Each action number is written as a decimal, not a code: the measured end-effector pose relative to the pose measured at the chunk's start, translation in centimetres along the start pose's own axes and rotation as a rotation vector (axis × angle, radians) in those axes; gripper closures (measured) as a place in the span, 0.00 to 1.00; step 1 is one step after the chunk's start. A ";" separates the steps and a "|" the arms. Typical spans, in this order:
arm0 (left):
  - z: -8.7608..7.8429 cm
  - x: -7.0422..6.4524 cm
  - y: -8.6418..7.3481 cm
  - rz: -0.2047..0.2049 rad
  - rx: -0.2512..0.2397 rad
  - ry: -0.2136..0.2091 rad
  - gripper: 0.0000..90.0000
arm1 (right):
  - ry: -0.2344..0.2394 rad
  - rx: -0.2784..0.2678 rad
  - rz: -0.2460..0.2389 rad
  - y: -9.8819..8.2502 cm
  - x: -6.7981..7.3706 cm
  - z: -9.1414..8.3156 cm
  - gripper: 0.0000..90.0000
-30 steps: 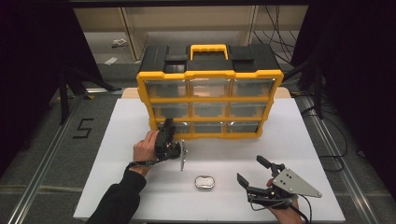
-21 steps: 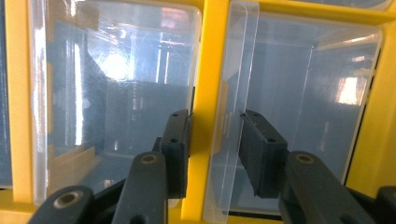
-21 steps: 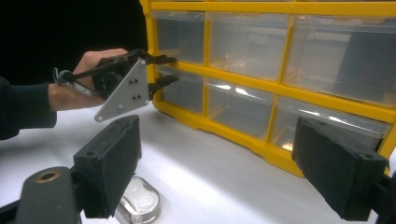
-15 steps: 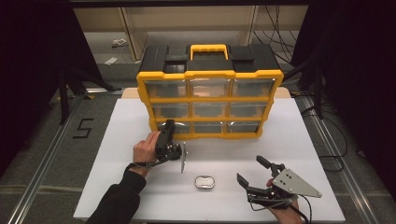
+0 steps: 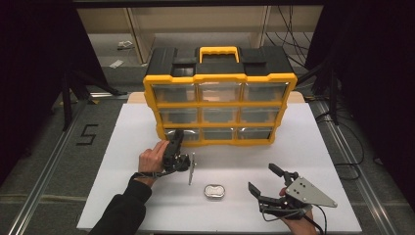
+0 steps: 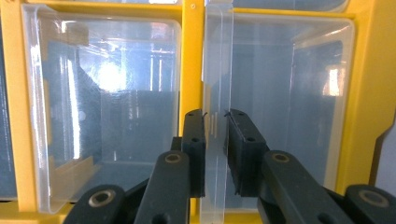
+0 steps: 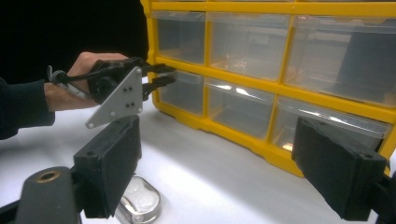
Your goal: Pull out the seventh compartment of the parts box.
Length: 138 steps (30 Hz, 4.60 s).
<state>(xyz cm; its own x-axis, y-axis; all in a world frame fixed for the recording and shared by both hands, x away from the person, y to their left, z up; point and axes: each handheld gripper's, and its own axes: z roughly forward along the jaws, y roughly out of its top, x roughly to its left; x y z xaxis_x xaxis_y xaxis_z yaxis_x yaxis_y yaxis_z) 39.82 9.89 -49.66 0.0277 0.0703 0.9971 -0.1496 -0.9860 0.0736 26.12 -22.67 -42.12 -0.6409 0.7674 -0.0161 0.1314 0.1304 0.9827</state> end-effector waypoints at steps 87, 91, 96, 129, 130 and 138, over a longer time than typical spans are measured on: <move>-6.0 0.2 0.0 0.030 -0.087 -0.034 0.87 | -0.001 0.003 -0.009 0.1 0.1 -0.1 0.19; -6.3 0.2 0.1 0.032 -0.090 -0.037 0.87 | -0.002 0.004 -0.007 0.1 0.1 -0.2 0.19; -6.6 0.2 0.1 0.030 -0.095 -0.038 0.87 | -0.001 0.003 -0.011 0.1 0.1 -0.1 0.19; -7.5 -0.1 -0.3 0.017 -0.088 -0.050 0.75 | -0.002 0.005 -0.013 0.1 0.1 -0.2 0.19; -7.5 -0.1 -0.3 0.012 -0.089 -0.044 0.73 | 0.000 0.000 -0.012 0.1 0.1 -0.1 0.19; -7.8 0.1 -0.1 -0.019 -0.090 -0.049 0.62 | -0.001 0.001 -0.014 0.1 0.1 -0.2 0.19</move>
<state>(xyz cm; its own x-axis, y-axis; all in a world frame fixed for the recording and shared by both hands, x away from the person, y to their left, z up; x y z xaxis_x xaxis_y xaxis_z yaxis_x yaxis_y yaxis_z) 32.13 11.18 -49.45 0.0796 0.0792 0.9937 -0.2364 -0.9669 0.0960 25.94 -22.68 -41.98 -0.6421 0.7661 -0.0300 0.1235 0.1420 0.9821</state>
